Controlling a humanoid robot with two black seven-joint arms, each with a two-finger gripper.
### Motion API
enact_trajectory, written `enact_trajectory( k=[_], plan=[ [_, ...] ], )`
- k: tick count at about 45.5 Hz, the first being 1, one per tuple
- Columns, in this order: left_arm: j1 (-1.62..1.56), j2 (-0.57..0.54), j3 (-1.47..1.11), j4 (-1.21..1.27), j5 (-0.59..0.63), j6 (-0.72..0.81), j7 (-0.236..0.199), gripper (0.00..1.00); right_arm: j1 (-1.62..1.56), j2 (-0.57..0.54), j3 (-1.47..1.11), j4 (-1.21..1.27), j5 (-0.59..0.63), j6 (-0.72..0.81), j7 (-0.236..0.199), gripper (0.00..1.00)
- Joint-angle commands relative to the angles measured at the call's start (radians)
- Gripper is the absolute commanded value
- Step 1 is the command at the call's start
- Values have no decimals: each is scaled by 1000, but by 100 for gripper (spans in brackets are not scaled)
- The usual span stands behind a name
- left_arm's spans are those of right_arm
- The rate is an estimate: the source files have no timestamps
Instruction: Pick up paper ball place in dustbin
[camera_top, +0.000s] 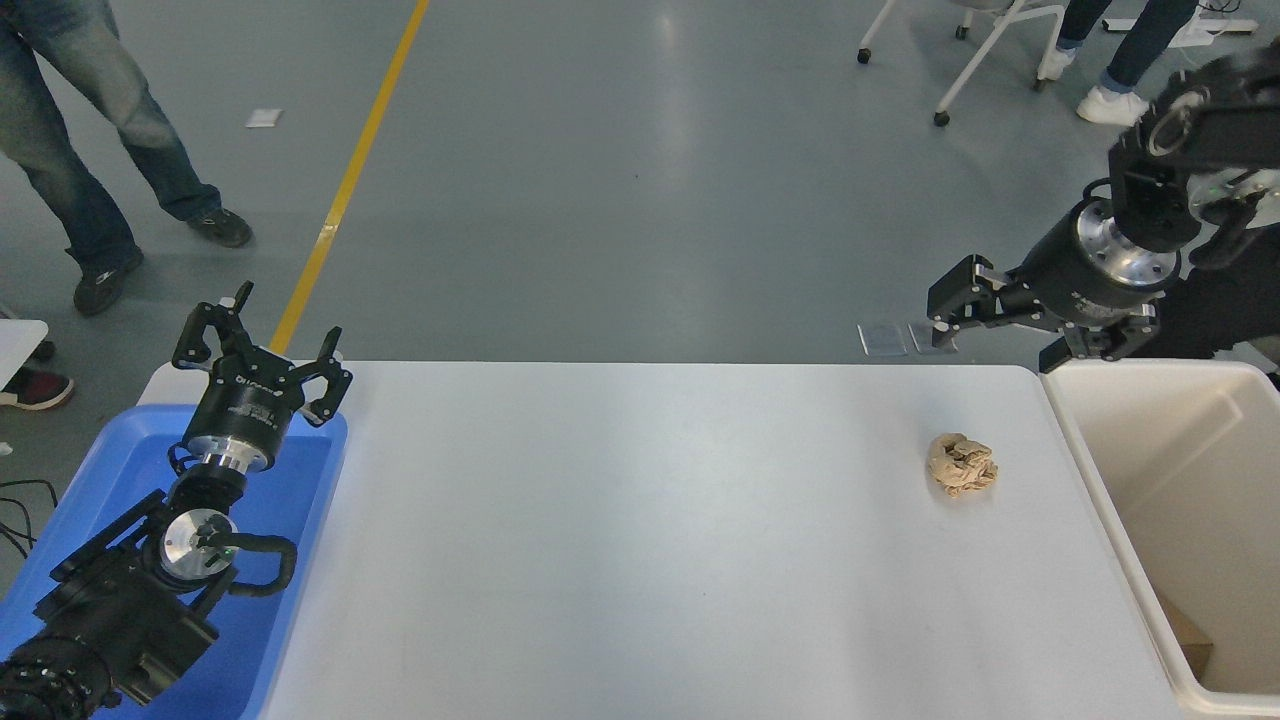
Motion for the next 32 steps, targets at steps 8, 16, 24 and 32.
enact_trajectory(
  k=[8,16,24,32],
  plan=[
    [0,0,0,-1,0,0,0,99,-243,31,-4,-200,-12,-252,1,100],
    [0,0,0,-1,0,0,0,99,-390,78,3,-257,-17,-450,2,100],
    [0,0,0,-1,0,0,0,99,-536,164,22,-373,0,-542,1,100],
    [0,0,-1,-1,0,0,0,99,-653,207,83,-490,3,-585,2,100]
  ],
)
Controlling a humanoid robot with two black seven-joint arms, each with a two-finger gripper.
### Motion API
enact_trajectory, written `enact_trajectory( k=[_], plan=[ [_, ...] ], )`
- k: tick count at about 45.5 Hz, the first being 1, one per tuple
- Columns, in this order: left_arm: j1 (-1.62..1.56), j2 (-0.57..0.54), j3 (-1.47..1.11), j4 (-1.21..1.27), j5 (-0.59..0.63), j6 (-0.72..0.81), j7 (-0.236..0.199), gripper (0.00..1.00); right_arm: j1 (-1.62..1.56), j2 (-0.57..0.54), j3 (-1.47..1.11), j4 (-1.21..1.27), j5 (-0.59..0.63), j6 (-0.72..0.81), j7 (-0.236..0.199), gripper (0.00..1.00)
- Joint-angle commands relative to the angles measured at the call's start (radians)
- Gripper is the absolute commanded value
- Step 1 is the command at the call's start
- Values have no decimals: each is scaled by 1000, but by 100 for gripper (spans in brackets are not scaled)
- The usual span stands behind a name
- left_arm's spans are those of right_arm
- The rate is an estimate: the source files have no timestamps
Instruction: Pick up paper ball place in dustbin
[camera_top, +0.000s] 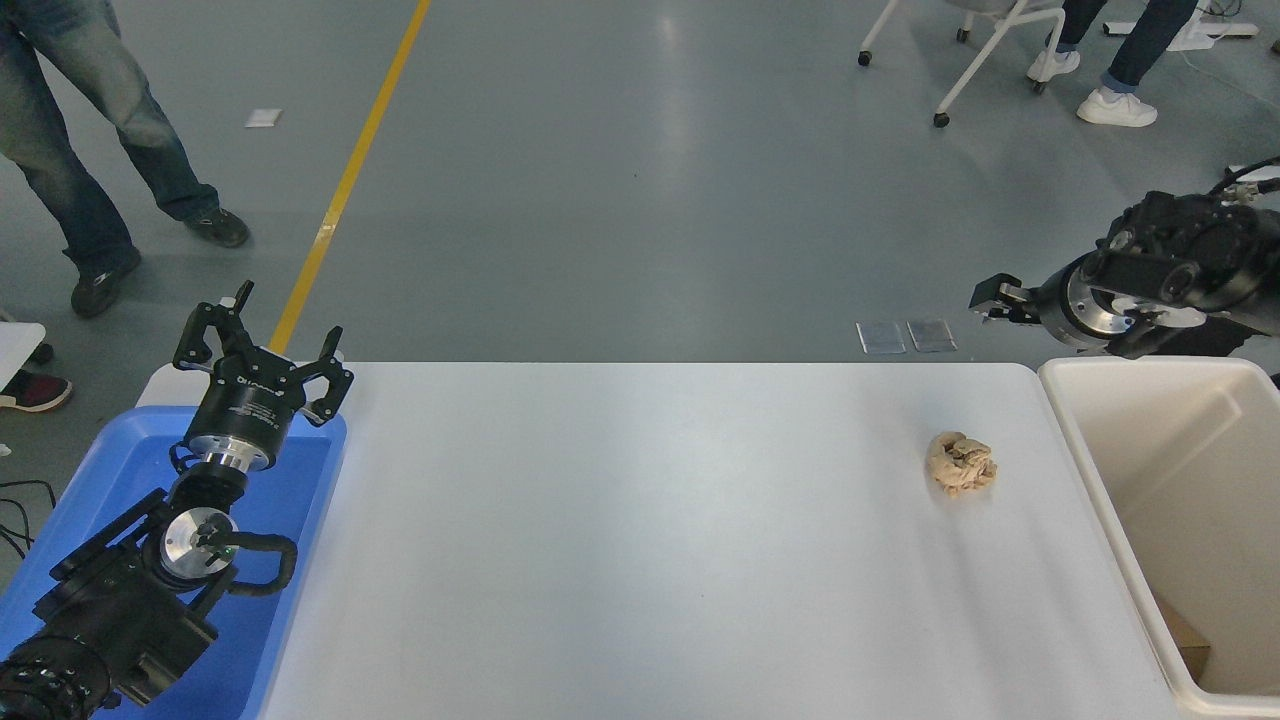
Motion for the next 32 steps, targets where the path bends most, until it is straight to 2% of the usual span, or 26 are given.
enact_trajectory(
  k=[1,17,32],
  plan=[
    [0,0,0,-1,1,0,0,99,-174,73,57,-150,8,-103,2,100],
    [0,0,-1,1,0,0,0,99,-278,110,97,-194,8,-199,2,100],
    [0,0,-1,-1,1,0,2,99,-340,133,152,-194,8,-230,3,100]
  ],
)
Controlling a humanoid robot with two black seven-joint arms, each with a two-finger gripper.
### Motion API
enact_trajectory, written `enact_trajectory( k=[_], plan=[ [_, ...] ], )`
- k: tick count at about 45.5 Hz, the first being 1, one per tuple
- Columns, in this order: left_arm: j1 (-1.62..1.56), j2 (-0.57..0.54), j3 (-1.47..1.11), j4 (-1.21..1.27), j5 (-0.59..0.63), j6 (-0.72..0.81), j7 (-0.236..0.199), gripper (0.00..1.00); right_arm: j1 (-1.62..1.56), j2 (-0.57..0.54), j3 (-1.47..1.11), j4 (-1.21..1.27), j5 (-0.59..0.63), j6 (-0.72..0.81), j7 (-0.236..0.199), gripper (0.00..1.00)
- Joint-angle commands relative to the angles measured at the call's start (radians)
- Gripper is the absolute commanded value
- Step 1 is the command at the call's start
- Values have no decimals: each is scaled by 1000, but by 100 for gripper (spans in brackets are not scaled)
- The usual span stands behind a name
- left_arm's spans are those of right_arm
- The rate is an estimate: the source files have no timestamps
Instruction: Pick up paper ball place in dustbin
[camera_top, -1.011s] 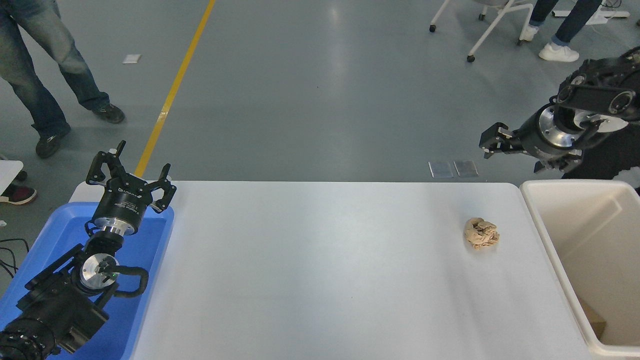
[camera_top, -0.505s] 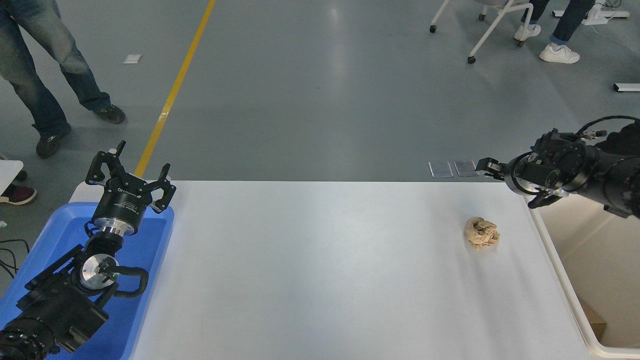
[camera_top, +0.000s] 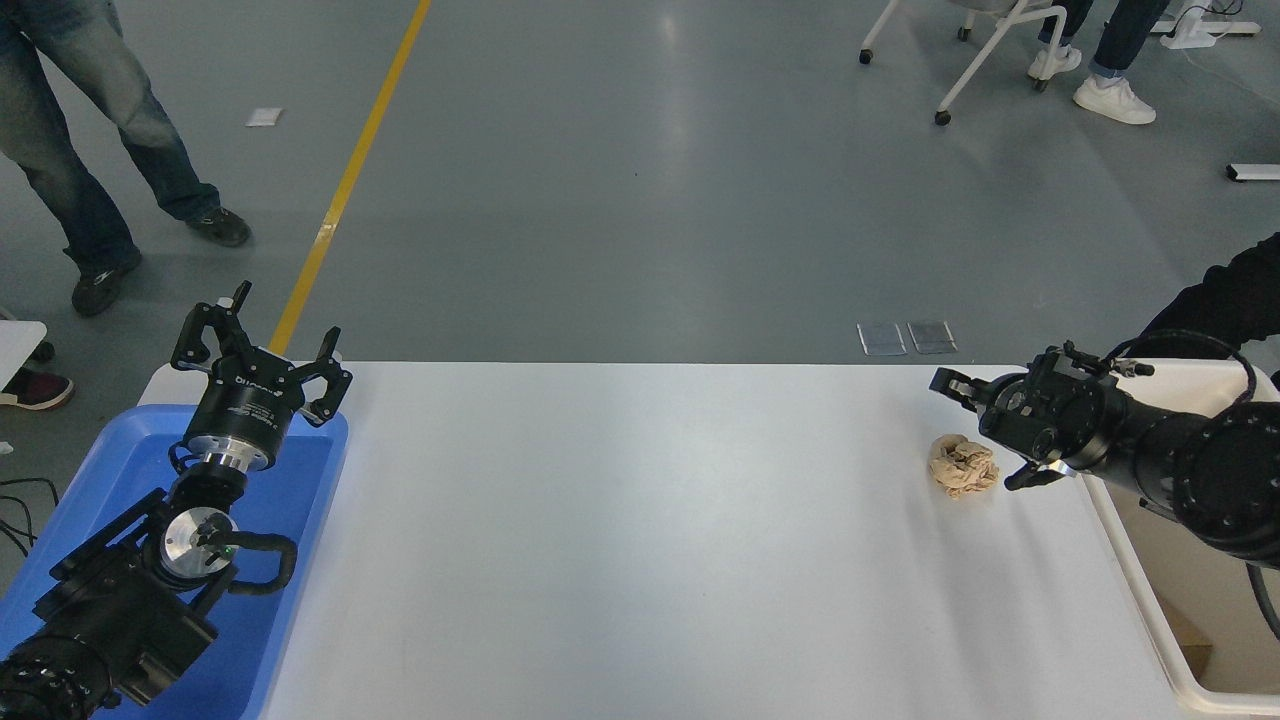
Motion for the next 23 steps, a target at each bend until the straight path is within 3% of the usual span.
enact_trajectory(
  k=[1,23],
  plan=[
    [0,0,0,1,0,0,0,99,-53,19,46,-8,0,-28,2,100],
    [0,0,0,1,0,0,0,99,-96,26,69,-20,0,-60,5,100]
  ],
)
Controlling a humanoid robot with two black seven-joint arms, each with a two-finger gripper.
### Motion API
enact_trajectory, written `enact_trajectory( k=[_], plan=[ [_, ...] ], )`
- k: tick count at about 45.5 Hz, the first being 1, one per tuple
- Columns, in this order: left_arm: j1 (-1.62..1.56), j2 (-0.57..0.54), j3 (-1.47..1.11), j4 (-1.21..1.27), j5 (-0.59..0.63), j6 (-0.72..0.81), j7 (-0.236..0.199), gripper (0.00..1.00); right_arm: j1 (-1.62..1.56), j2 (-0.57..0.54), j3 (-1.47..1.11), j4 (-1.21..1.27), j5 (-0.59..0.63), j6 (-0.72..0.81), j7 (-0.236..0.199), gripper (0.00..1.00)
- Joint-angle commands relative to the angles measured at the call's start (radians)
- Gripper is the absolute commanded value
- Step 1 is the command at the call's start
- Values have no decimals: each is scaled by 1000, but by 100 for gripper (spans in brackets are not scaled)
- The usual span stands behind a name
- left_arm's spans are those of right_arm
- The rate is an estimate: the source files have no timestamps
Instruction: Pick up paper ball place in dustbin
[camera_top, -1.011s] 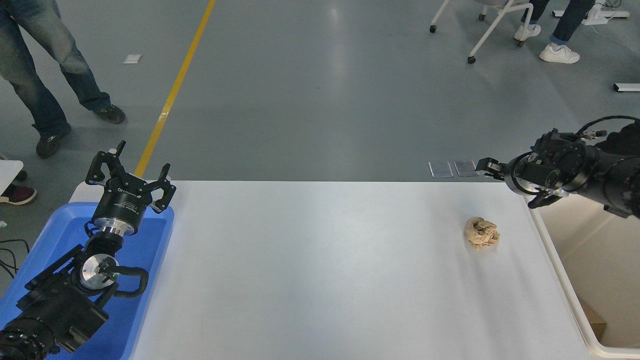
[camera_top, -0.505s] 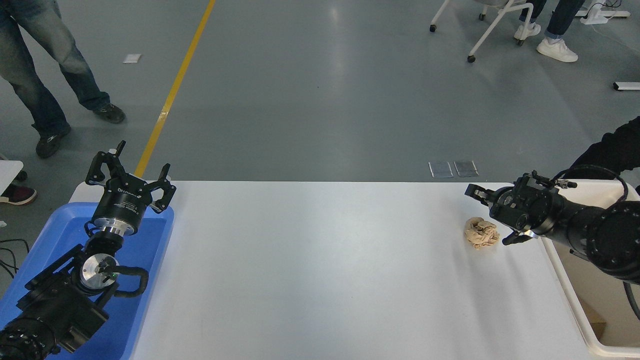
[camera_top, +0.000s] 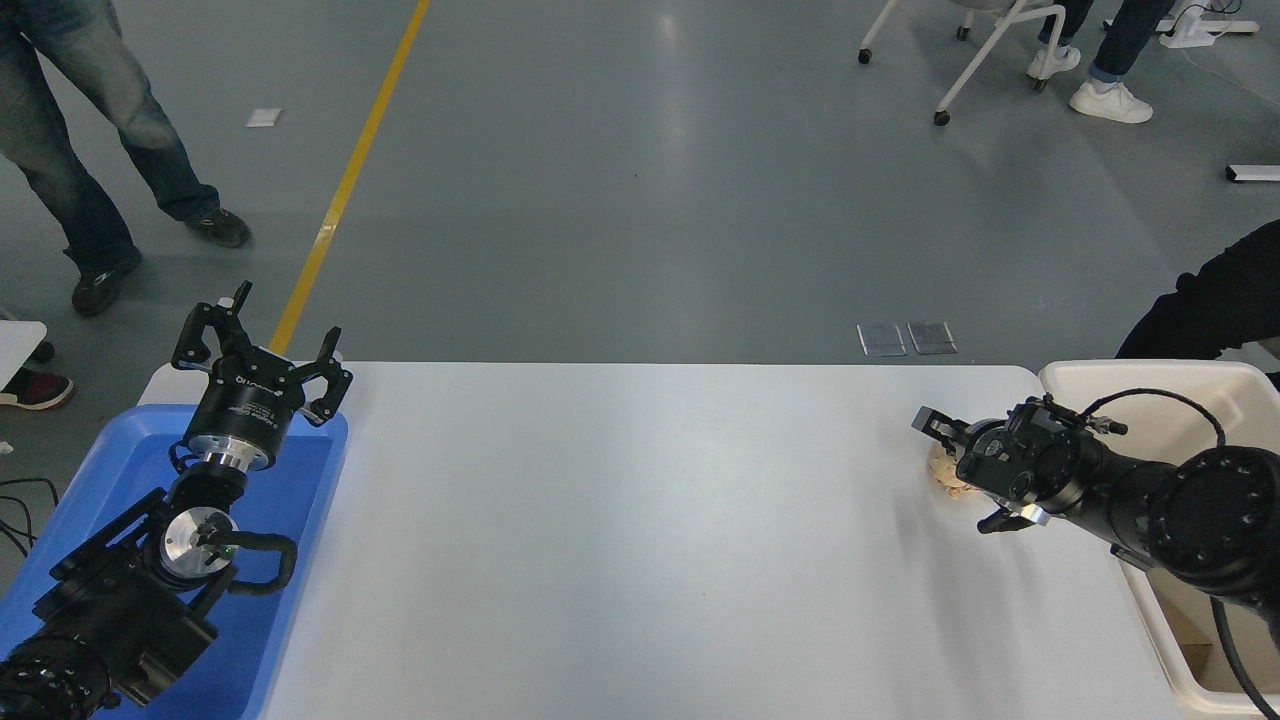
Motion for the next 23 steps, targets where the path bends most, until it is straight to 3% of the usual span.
enact_trajectory(
  k=[1,7,12,16,20,23],
  plan=[
    [0,0,0,-1,-1,0,0,99,-17,4,8,-6,0,-13,3,100],
    [0,0,0,-1,-1,0,0,99,-17,14,8,-11,0,-22,5,100],
    [0,0,0,-1,-1,0,0,99,-38,27,8,-14,0,-86,8,93],
    [0,0,0,1,-1,0,0,99,-58,39,8,-9,-14,-139,12,67],
    [0,0,0,-1,1,0,0,99,-63,39,8,-3,-15,-140,37,17],
    [0,0,0,-1,-1,0,0,99,-70,39,8,-3,-15,-139,67,0]
  ],
)
